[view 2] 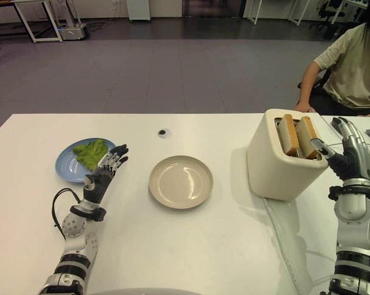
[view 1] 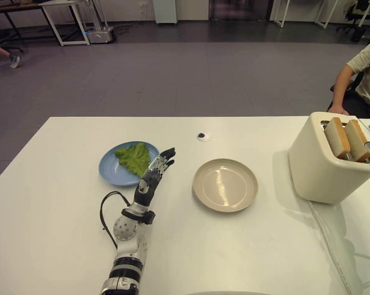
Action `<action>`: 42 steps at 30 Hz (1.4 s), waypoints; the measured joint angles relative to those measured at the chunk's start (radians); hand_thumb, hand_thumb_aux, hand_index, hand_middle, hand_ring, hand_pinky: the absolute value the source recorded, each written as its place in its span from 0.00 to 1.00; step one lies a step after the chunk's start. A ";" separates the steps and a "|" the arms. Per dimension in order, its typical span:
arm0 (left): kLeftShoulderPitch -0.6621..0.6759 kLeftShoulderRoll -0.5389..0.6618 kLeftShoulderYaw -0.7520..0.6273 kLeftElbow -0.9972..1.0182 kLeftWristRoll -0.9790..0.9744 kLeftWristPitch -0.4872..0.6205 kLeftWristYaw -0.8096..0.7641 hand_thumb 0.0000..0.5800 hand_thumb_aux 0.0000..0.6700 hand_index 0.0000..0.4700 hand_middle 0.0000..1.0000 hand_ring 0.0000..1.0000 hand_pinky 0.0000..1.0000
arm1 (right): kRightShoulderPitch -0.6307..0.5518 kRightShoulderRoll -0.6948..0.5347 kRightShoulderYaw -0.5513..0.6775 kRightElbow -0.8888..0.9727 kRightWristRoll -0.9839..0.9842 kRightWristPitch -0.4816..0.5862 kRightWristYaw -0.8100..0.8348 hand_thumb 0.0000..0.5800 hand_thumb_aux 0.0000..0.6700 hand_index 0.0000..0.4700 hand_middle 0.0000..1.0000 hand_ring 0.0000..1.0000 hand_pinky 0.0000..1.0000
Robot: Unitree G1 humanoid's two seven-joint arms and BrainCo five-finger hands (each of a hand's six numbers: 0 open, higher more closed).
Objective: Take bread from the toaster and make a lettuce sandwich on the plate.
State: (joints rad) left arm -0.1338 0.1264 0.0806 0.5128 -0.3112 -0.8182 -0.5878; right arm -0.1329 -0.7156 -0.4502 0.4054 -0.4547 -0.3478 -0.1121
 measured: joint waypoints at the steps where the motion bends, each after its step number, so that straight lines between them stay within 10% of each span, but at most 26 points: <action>1: 0.000 0.000 0.000 0.000 0.001 0.000 0.000 0.00 0.00 0.00 0.00 0.00 0.00 | -0.002 -0.011 0.010 0.015 0.001 0.000 -0.014 0.92 0.71 0.71 0.00 0.00 0.00; 10: 0.000 0.000 0.001 0.000 0.015 -0.002 0.001 0.00 0.00 0.00 0.00 0.00 0.00 | -0.029 -0.042 0.095 0.031 0.031 -0.016 -0.051 0.91 0.70 0.70 0.00 0.00 0.00; 12: 0.000 0.000 0.001 0.000 0.015 -0.002 0.001 0.00 0.00 0.00 0.00 0.00 0.00 | -0.029 -0.042 0.104 0.031 0.045 -0.012 -0.044 0.74 0.49 0.49 0.00 0.00 0.00; 15: 0.001 0.000 0.002 0.000 0.016 -0.003 0.003 0.00 0.00 0.00 0.00 0.00 0.00 | -0.027 -0.041 0.131 0.030 0.055 0.003 -0.030 0.01 0.00 0.00 0.00 0.00 0.00; 21: 0.001 0.000 0.002 -0.001 0.016 -0.009 0.003 0.00 0.00 0.00 0.00 0.00 0.00 | -0.023 -0.041 0.136 0.021 0.062 0.019 -0.041 0.00 0.00 0.00 0.00 0.00 0.00; 27: 0.001 0.000 0.002 -0.001 0.016 -0.010 0.003 0.00 0.00 0.00 0.00 0.00 0.00 | -0.015 -0.050 0.136 0.018 0.063 0.027 -0.049 0.26 0.14 0.14 0.00 0.00 0.00; 33: 0.001 0.000 0.001 -0.001 0.017 -0.014 0.002 0.00 0.00 0.00 0.00 0.00 0.00 | 0.010 -0.077 0.152 0.051 0.061 0.053 -0.052 0.29 0.16 0.16 0.00 0.00 0.00; 34: 0.001 0.000 0.001 -0.001 0.017 -0.015 0.002 0.00 0.00 0.00 0.00 0.00 0.00 | 0.010 -0.077 0.159 0.051 0.061 0.055 -0.050 0.38 0.21 0.21 0.00 0.00 0.00; 35: 0.001 0.000 0.001 -0.001 0.017 -0.016 0.002 0.00 0.00 0.00 0.00 0.00 0.00 | 0.010 -0.077 0.168 0.047 0.063 0.053 -0.044 0.76 0.51 0.51 0.00 0.00 0.00; 42: 0.001 0.000 -0.003 -0.001 0.019 -0.022 0.002 0.00 0.00 0.00 0.00 0.00 0.00 | 0.012 -0.077 0.168 -0.016 0.123 0.040 -0.009 1.00 1.00 1.00 0.00 0.00 0.00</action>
State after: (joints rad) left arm -0.1329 0.1269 0.0774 0.5115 -0.2925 -0.8399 -0.5858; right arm -0.1211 -0.7926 -0.2823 0.3890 -0.3313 -0.3080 -0.1211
